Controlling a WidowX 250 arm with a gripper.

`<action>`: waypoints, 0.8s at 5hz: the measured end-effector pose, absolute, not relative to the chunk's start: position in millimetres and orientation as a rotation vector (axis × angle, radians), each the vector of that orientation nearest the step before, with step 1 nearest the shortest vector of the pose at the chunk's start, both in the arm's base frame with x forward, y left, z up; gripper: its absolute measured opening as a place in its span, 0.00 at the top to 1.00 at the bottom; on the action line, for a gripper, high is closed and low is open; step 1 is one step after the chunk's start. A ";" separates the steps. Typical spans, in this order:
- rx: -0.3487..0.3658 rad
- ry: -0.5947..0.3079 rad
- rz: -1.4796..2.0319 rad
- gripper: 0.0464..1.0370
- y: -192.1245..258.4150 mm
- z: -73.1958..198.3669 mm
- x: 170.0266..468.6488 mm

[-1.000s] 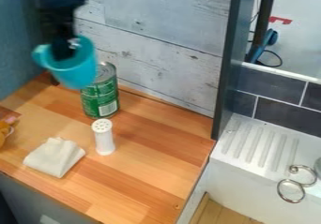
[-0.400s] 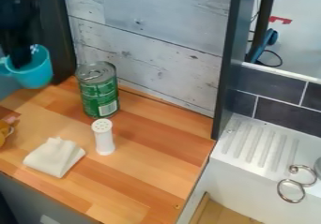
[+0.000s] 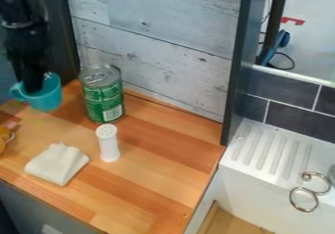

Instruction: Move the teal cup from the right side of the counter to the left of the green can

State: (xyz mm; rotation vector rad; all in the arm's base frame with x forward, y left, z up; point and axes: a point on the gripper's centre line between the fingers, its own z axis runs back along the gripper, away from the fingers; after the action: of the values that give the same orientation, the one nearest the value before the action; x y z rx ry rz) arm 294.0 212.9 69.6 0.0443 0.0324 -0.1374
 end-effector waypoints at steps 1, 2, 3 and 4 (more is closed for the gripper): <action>0.046 0.045 -0.137 0.95 217.3 51.8 298.9; 0.048 0.082 -0.142 0.95 222.0 36.9 300.8; 0.029 0.149 -0.130 0.95 228.0 27.8 302.4; 0.004 0.149 -0.133 0.95 227.5 27.6 305.9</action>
State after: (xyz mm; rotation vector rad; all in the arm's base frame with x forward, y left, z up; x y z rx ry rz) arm 305.9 227.5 27.6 0.0042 0.1492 -0.1332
